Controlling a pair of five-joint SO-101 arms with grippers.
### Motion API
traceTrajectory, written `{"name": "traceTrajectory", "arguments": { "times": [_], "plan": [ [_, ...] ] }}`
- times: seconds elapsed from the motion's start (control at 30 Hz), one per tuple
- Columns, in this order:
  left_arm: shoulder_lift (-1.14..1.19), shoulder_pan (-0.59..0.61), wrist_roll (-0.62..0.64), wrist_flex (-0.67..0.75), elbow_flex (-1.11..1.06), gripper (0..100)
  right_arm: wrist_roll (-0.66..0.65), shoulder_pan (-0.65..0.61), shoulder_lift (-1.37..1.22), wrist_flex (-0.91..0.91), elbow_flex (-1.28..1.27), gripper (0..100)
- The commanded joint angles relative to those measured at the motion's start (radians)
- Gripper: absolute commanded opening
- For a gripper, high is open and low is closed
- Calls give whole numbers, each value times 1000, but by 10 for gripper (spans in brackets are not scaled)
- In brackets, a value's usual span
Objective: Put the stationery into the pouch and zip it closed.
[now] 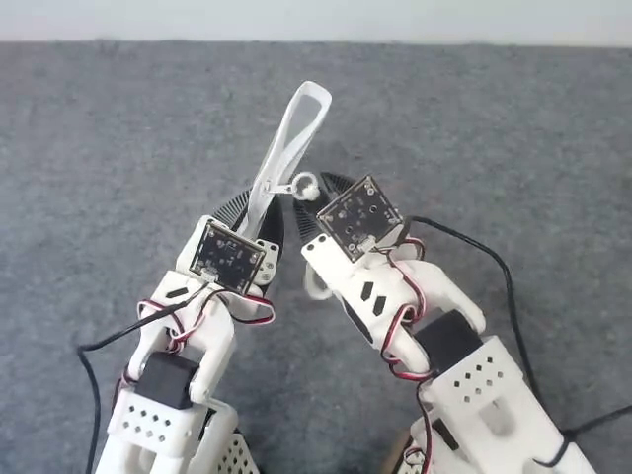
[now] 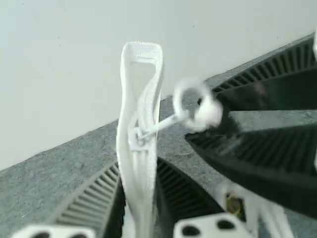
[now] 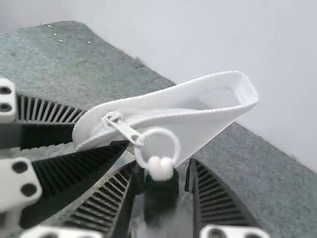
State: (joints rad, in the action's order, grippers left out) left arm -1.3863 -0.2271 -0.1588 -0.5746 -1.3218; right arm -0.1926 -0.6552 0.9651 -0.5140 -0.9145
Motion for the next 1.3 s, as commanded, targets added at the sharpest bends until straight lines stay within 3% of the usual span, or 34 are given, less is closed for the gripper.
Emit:
{"name": "traceTrajectory", "arguments": {
  "times": [0.0,0.4,0.73,1.27],
  "plan": [
    [-3,3,-12,-17,18,9,-12,-5,10,-2,68,134],
    [-3,3,-12,-17,18,9,-12,-4,-2,12,68,133],
    [-3,3,-12,-15,18,9,-12,-5,-4,292,-61,133],
    [-3,3,-12,-15,18,9,-21,-42,-133,277,-14,132]
  ]
}}
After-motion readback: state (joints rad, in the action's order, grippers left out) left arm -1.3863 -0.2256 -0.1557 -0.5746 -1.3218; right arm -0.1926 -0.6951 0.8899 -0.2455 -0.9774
